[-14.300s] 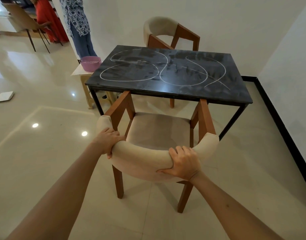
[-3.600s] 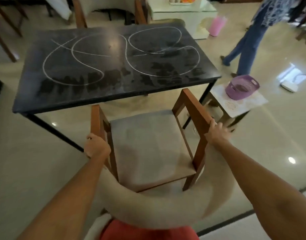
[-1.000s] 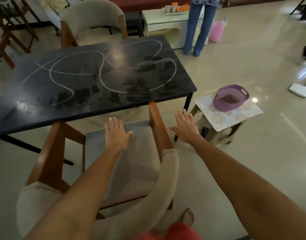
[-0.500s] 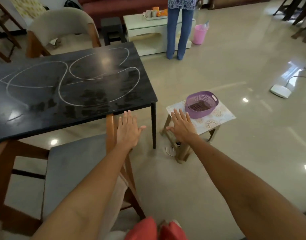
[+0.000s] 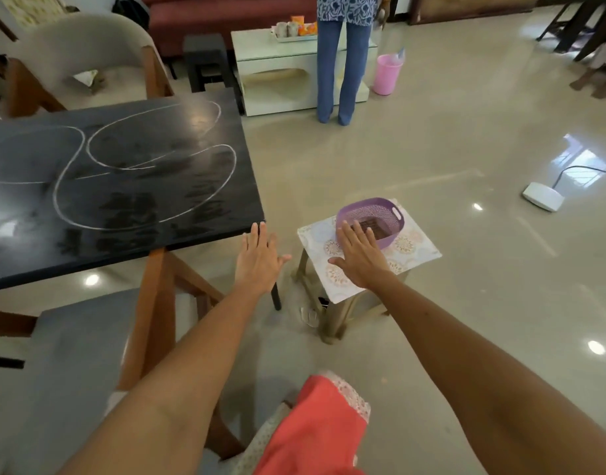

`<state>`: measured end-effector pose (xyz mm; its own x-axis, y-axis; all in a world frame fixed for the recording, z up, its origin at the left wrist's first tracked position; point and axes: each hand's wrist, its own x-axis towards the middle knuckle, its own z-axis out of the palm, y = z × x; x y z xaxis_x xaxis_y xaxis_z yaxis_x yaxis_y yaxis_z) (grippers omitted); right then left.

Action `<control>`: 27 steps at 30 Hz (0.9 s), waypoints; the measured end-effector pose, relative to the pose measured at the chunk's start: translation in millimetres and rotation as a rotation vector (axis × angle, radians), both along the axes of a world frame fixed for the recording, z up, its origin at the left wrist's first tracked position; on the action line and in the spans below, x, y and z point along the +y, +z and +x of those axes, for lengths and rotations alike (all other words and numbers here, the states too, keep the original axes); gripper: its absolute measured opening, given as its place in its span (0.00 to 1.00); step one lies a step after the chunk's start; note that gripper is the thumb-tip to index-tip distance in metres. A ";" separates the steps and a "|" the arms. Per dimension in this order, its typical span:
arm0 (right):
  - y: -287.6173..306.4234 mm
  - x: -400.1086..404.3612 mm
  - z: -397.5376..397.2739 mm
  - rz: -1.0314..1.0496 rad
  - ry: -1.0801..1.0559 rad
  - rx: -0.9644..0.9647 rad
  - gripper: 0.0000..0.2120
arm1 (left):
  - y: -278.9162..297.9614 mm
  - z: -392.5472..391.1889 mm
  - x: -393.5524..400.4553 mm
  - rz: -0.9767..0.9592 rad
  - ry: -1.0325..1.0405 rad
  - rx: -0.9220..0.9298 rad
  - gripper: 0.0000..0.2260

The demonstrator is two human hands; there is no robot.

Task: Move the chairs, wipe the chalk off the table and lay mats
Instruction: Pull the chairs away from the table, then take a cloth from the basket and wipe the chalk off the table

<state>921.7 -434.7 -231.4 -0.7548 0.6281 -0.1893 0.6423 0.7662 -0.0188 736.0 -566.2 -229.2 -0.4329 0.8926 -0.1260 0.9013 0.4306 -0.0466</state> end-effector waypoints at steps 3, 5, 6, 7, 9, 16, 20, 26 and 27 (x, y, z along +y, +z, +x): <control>-6.2 29.7 4.0 -0.026 0.051 -0.045 0.36 | -14.5 14.3 34.3 -0.042 0.021 0.006 0.32; -12.6 45.7 7.3 -0.031 0.079 -0.051 0.36 | -20.2 24.9 54.2 -0.053 0.041 -0.008 0.32; -14.4 54.8 10.7 -0.036 0.092 -0.051 0.36 | -21.0 31.6 65.0 -0.053 0.053 -0.028 0.32; -15.1 63.8 14.3 -0.039 0.104 -0.054 0.36 | -21.2 38.5 75.3 -0.050 0.064 -0.048 0.32; -15.3 81.4 23.5 -0.034 0.128 -0.067 0.36 | -18.2 52.8 92.7 -0.054 0.062 -0.060 0.32; -10.9 140.1 50.3 -0.038 0.178 -0.081 0.35 | -6.4 83.7 140.8 -0.065 0.074 -0.066 0.31; -9.8 175.1 60.0 -0.056 0.231 -0.065 0.34 | -5.1 105.5 164.5 -0.073 0.116 -0.073 0.30; -14.7 229.3 79.4 -0.100 0.386 -0.063 0.34 | -17.6 151.8 210.3 -0.086 0.254 -0.092 0.30; -17.0 239.6 83.7 -0.098 0.413 -0.064 0.34 | -21.5 159.0 219.3 -0.077 0.279 -0.095 0.30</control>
<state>1005.5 -195.1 -248.4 -0.9238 0.2526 -0.2878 0.2844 0.9558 -0.0740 894.9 -346.9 -250.8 -0.6432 0.7268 -0.2408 0.7504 0.6609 -0.0097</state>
